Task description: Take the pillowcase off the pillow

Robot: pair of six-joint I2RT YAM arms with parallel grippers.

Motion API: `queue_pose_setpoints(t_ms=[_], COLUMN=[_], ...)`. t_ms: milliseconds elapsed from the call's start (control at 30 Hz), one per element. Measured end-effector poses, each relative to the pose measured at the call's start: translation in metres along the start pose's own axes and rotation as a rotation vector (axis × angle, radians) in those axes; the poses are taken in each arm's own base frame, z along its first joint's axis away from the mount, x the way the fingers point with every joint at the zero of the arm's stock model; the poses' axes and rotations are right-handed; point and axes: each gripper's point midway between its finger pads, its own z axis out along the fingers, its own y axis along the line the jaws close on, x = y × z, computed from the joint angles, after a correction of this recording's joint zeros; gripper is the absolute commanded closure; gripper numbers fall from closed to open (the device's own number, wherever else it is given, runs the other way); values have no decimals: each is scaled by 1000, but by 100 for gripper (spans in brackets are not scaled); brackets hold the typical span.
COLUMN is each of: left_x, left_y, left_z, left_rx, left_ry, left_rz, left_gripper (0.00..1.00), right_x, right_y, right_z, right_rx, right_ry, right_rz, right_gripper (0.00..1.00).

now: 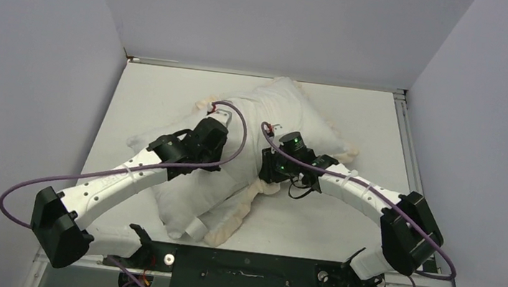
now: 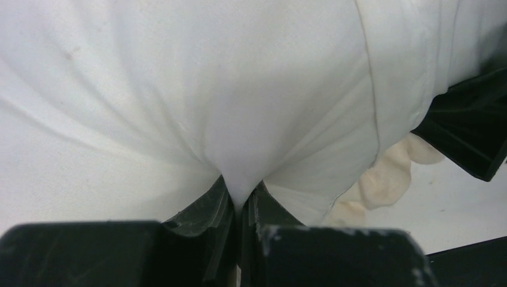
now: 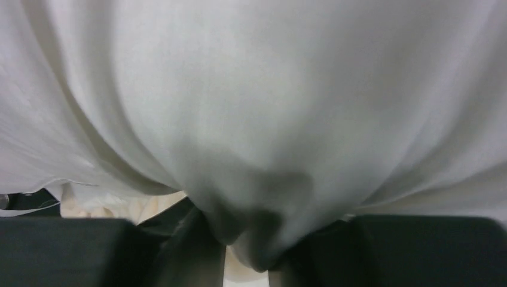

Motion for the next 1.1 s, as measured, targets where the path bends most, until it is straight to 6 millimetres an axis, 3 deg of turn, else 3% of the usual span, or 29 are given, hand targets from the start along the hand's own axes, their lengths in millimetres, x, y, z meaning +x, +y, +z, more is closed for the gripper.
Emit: queue_pose_setpoints(t_ms=[67,300,367,500,633,767,867,1000,1100], left_x=[-6,-36,-42,-49,-54,-54,-43,-22,-21], left_y=[7,38,50,79,84,78,70,67,69], left_z=[-3,-20,-25,-38,-49,-56,-60,-68,-81], left_rx=[-1,10,-5,-46,-9,49,114,172,189], left_ry=[-14,-117,-144,-191,-220,-229,-235,-247,-292], left_rz=[-27,-156,-178,-237,-269,-268,-250,-229,-217], left_gripper=[100,100,100,100,100,100,100,72,51], right_x=[-8,-57,-74,-105,-114,-116,-114,-104,-97], right_y=[-3,-11,-28,-87,-104,-105,-103,-105,-113], right_z=[4,-11,-19,-46,-68,-82,-83,-83,-88], right_rx=[23,57,115,255,276,252,217,189,204], right_ry=[-5,-92,-130,-211,-247,-261,-251,-236,-236], right_rz=[-7,0,24,143,227,275,282,281,273], right_gripper=[95,95,95,95,95,94,88,67,56])
